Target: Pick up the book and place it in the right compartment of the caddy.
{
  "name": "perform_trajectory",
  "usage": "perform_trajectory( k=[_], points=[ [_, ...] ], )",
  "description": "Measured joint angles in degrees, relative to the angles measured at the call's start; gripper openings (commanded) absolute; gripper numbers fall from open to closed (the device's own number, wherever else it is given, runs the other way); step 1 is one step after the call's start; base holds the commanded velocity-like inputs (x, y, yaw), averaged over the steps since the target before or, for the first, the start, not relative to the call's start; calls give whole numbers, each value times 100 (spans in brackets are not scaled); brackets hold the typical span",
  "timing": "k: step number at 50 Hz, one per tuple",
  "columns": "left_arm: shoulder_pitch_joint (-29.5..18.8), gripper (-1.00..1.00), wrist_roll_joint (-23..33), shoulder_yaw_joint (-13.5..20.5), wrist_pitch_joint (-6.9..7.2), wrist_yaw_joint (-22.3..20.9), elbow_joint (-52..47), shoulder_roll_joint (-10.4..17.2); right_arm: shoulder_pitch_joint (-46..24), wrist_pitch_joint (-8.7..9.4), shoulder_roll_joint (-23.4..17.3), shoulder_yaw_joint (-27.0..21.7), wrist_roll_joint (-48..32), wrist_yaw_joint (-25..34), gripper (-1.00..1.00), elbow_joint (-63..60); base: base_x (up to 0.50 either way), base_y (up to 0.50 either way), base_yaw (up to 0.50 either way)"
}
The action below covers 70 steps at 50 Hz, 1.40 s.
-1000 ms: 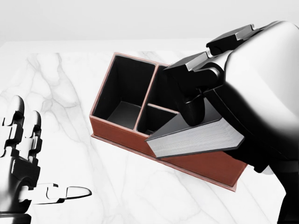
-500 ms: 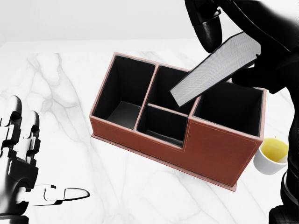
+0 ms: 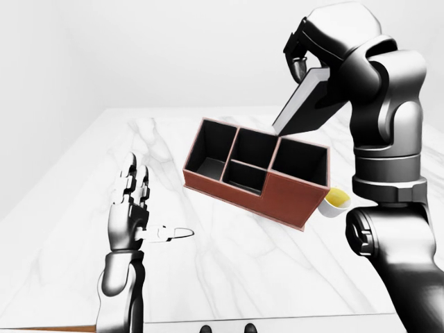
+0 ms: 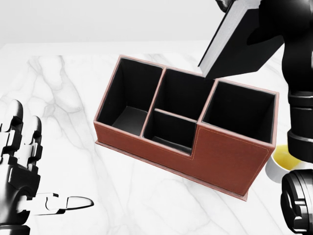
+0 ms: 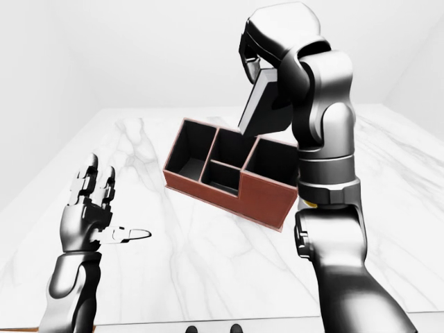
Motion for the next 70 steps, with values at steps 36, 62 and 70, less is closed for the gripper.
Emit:
perform_trajectory(
  k=[36,62,70],
  points=[
    [72,100,-63,109,99,-14,-127,-4,-1259,0,77,466,-1217,-2858,-100,4660,0,0,0],
    [-4,100,-133,219,-61,-69,137,38,-1068,0,332,626,-1456,-3622,-100,5446,0,0,0],
    [2,100,-148,238,-102,-86,178,45,-997,0,339,632,-1494,-3638,-100,5461,0,0,0]
  ],
)
